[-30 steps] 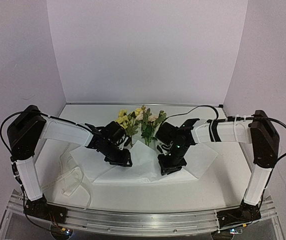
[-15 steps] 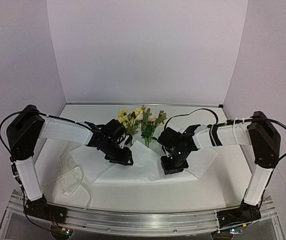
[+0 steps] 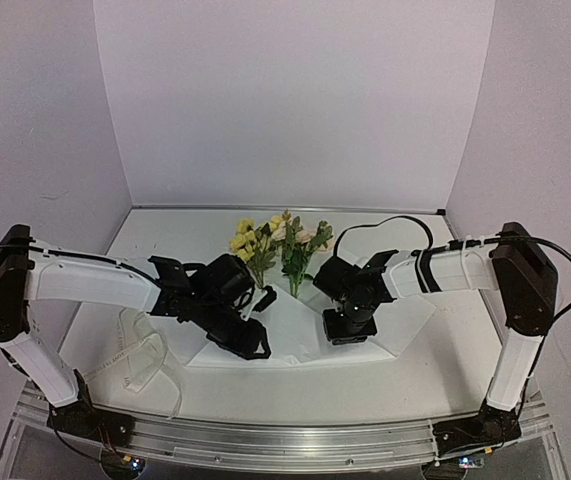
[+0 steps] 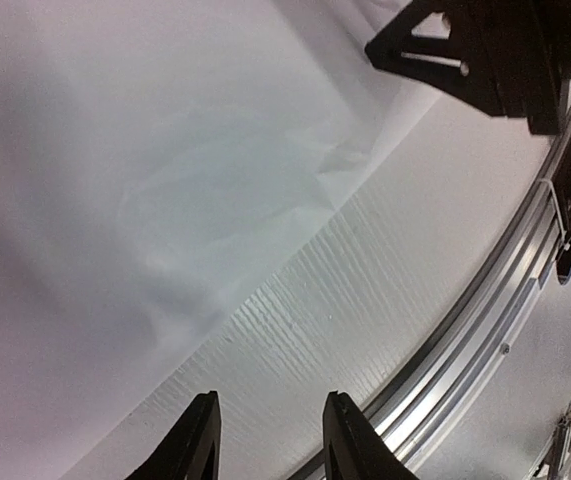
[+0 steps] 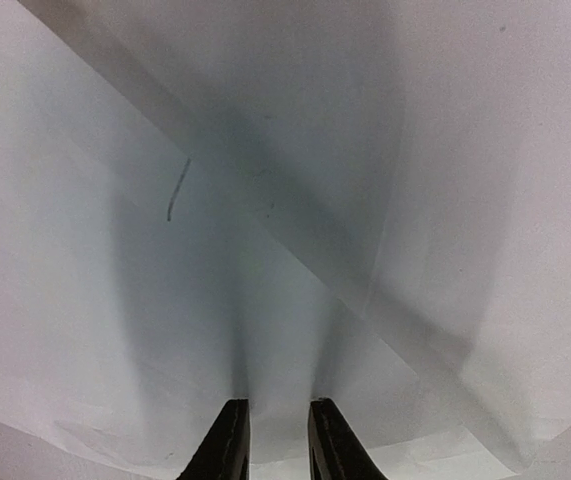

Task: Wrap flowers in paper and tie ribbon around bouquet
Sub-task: Press the fold line of the 1/4-folded wrapping paper.

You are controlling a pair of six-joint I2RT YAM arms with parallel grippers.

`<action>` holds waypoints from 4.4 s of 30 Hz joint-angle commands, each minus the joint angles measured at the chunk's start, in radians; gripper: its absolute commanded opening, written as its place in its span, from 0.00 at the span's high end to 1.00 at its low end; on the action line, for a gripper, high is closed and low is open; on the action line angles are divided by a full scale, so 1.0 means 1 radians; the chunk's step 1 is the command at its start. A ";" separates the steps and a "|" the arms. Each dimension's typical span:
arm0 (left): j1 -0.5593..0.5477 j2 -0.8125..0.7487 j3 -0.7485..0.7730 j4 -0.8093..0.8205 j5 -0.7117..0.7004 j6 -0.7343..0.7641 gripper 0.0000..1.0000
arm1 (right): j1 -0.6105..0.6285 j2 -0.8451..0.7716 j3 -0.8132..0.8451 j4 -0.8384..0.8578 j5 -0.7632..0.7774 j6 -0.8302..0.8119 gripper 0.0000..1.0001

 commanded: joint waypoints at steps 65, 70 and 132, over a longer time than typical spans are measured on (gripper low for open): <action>0.014 0.188 -0.010 0.026 -0.112 0.048 0.77 | 0.198 0.005 -0.068 0.045 0.173 -0.063 0.78; 0.017 0.176 -0.031 0.028 -0.110 0.036 0.77 | 0.197 0.004 -0.094 0.046 0.188 -0.046 0.78; 0.139 -0.065 -0.075 -0.140 -0.281 -0.237 0.89 | 0.140 -0.063 -0.155 0.113 0.069 0.066 0.77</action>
